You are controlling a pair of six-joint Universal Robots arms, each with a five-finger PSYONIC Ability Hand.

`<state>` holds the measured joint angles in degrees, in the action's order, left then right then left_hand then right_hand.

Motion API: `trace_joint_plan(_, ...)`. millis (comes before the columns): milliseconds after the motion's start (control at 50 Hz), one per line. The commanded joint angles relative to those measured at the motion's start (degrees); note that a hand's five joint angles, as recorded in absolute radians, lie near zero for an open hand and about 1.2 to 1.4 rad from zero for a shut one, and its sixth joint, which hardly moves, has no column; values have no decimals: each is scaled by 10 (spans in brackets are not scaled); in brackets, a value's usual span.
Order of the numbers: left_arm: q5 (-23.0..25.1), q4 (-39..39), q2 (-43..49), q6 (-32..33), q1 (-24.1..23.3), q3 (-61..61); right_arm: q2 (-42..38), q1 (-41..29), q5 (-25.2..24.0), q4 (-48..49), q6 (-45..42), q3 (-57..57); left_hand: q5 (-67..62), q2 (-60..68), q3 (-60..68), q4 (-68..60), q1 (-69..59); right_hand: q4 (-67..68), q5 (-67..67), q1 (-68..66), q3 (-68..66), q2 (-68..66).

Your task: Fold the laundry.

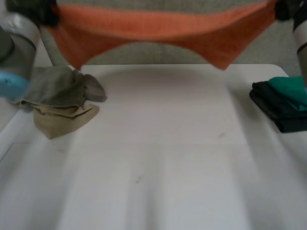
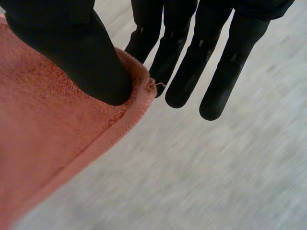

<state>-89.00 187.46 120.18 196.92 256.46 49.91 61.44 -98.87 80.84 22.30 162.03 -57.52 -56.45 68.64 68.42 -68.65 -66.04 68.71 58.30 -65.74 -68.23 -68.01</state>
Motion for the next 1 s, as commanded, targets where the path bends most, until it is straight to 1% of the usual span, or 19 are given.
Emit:
trace_joint_plan(20,43,13,37,10,4,147,-42,14,-25,-117,-31,-51,-136,114,116,-114,-140,113,117,-143,-118,-120)
trace_joint_plan(140,66,10,44,64,8,247,-64,36,-44,-204,-88,-116,-136,114,116,-114,-140,113,117,-143,-118,-120)
trace_joint_plan(240,83,-27,5,127,4,324,-48,53,-66,-270,-145,-166,-136,114,116,-114,-140,113,117,-143,-118,-120)
trace_joint_plan(260,84,-45,-15,149,4,346,-34,61,-67,-296,-172,-184,-136,114,116,-114,-140,113,117,-143,-118,-120)
trace_joint_plan(320,78,-79,-45,183,4,379,1,77,-67,-346,-226,-211,-136,114,116,-114,-140,113,117,-143,-118,-120)
trace_joint_plan(340,72,-109,-67,202,6,401,29,91,-67,-387,-272,-231,-136,114,116,-114,-140,113,117,-143,-118,-120)
trace_joint_plan(400,66,-161,-102,226,10,433,68,116,-67,-458,-347,-265,-136,114,116,-114,-140,113,117,-143,-118,-120)
trace_joint_plan(420,66,-197,-125,239,10,451,93,135,-71,-502,-402,-289,-136,114,116,-114,-140,113,117,-143,-118,-120)
trace_joint_plan(480,69,-248,-153,258,10,472,124,155,-78,-544,-464,-317,-136,114,116,-114,-140,113,117,-143,-118,-120)
trace_joint_plan(500,72,-283,-168,270,9,479,137,162,-88,-546,-498,-327,-136,114,116,-114,-140,113,117,-143,-118,-120)
trace_joint_plan(520,74,-296,-174,275,8,481,142,163,-91,-544,-507,-333,-136,114,116,-114,-140,113,117,-143,-118,-120)
trace_joint_plan(560,77,-335,-181,289,6,478,151,165,-96,-537,-507,-339,-136,114,116,-114,-140,113,117,-143,-118,-120)
trace_joint_plan(620,80,-349,-180,299,6,466,146,166,-96,-518,-491,-343,-136,114,116,-114,-140,113,117,-143,-118,-120)
trace_joint_plan(700,76,-327,-160,297,4,419,115,161,-96,-486,-469,-326,-136,114,116,-114,-140,113,117,-143,-118,-120)
trace_joint_plan(780,70,-299,-120,276,-8,360,74,140,-90,-439,-414,-285,-136,114,116,-114,-140,113,117,-143,-118,-120)
trace_joint_plan(860,59,-271,-56,238,-25,274,22,114,-71,-378,-337,-228,-136,114,116,-114,-140,113,117,-143,-118,-120)
trace_joint_plan(920,56,-265,-20,225,-32,228,-4,103,-62,-349,-306,-204,-136,114,116,-114,-140,113,117,-143,-118,-120)
trace_joint_plan(940,51,-265,6,218,-38,196,-22,95,-56,-330,-290,-186,-136,114,116,-114,-140,113,117,-143,-118,-120)
trace_joint_plan(1000,40,-267,45,209,-44,146,-46,84,-44,-303,-272,-161,-136,114,116,-114,-140,113,117,-143,-118,-120)
